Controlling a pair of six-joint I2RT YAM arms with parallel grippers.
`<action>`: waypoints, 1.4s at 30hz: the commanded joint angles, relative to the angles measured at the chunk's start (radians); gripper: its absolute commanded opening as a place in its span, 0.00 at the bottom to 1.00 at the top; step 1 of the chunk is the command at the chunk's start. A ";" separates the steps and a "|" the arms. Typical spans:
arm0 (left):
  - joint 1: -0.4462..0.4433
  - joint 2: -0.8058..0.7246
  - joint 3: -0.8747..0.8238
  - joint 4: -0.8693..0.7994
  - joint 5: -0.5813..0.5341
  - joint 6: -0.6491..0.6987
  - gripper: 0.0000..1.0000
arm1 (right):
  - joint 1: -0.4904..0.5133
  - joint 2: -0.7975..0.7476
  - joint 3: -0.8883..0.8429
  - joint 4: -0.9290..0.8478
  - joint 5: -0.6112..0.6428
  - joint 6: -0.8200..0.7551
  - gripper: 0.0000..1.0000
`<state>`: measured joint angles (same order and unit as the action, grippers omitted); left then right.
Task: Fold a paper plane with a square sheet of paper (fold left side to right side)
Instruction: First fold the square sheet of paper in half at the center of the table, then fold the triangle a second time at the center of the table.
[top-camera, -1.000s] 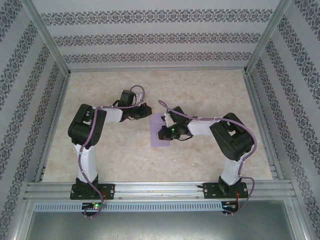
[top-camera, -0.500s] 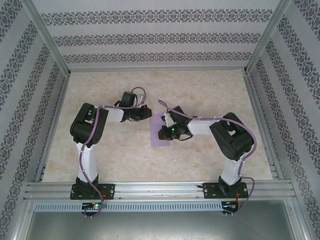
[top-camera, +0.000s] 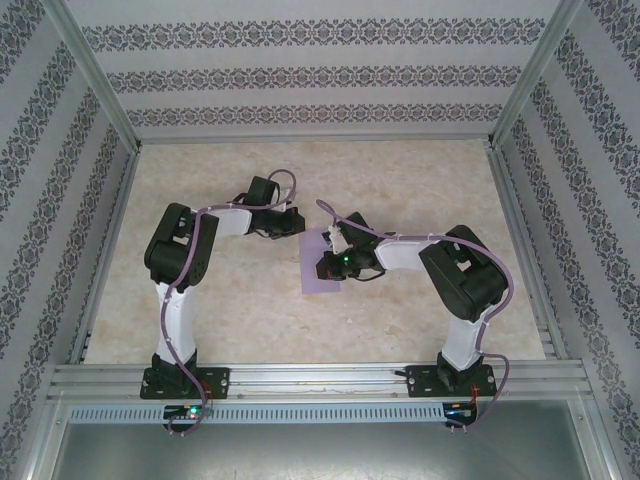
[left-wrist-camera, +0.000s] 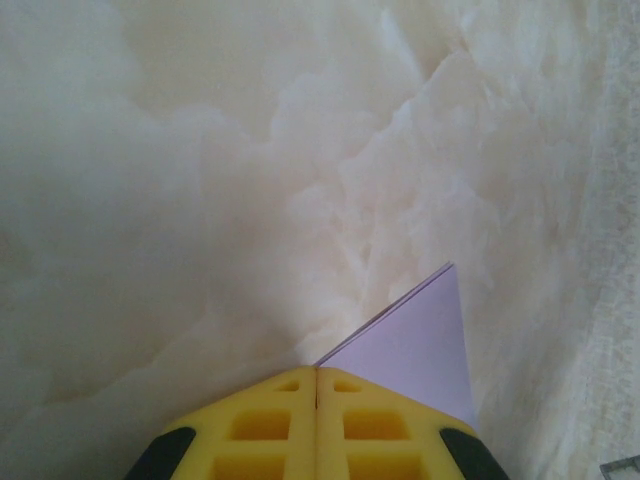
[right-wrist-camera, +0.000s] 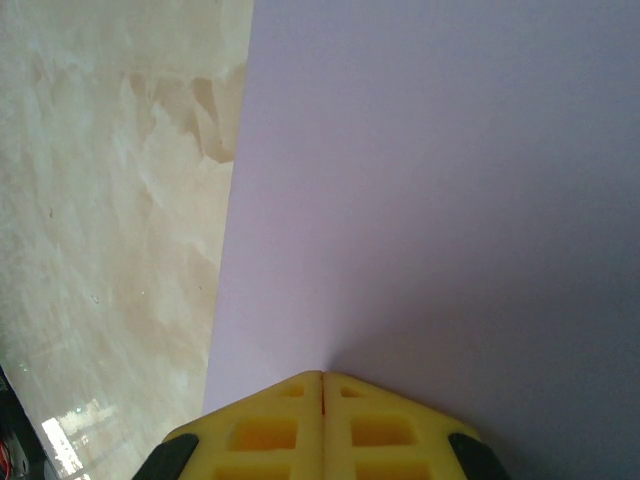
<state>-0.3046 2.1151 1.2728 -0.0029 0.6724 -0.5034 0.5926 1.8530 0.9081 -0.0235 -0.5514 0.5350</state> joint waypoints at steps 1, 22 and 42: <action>0.047 0.067 0.053 0.005 -0.111 0.043 0.05 | -0.007 0.075 -0.065 -0.117 0.127 0.009 0.00; -0.008 -0.320 -0.346 0.135 -0.012 -0.079 0.05 | -0.007 0.052 -0.087 0.008 0.093 0.087 0.00; -0.103 -0.219 -0.365 0.188 -0.018 -0.127 0.05 | -0.007 0.057 -0.058 -0.036 0.095 0.058 0.00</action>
<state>-0.3946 1.8778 0.8867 0.1730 0.6651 -0.6369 0.5907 1.8450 0.8734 0.0528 -0.5617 0.6216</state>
